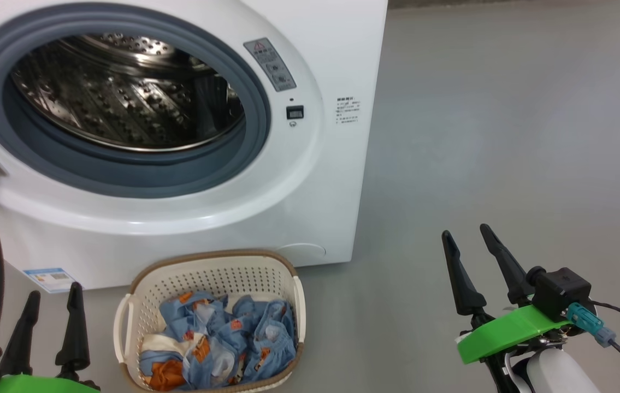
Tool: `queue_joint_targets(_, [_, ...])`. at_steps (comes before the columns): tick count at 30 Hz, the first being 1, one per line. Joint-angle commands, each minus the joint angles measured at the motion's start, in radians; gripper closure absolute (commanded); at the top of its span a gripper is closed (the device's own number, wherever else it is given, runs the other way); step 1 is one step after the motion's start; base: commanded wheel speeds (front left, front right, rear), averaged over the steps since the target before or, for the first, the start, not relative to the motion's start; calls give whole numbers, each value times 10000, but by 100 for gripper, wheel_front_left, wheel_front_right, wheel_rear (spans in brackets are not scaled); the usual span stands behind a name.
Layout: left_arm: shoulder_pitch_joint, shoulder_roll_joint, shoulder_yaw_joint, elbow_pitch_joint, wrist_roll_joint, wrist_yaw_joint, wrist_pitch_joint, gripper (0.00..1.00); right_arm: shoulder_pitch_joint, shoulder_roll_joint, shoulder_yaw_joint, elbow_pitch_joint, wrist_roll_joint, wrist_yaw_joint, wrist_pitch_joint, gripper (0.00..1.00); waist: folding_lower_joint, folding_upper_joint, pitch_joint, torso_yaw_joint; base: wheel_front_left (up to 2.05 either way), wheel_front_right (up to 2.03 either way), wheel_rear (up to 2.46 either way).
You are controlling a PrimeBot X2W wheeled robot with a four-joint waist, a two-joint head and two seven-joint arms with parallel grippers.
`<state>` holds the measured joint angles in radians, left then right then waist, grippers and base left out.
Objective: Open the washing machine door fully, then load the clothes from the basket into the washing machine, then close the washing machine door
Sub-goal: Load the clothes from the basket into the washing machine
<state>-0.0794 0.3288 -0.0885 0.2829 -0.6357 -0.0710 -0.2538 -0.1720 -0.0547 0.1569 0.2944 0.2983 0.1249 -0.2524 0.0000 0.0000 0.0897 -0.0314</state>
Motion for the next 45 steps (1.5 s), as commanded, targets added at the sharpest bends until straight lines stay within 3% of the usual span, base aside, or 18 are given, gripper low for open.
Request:
queue_joint_targets(1, [-527,373,334,-135,-101,-88,17,0,-300,45,255,-357,13,58,-94,0,0,0,324,-95,0,0,0])
queue_joint_targets(23, [-1740,1234,-797,1435,-798,-583,371,0,-628,45,410,-1109,147,58,-94,0,0,0,2373,-725,0,0,0])
queue_joint_targets(45, [-4301,2662,-4959,4146,-2743,-595,715,0,-1233,45,784,-1999,214,58,-94,0,0,0,4764,-1444,0,0,0])
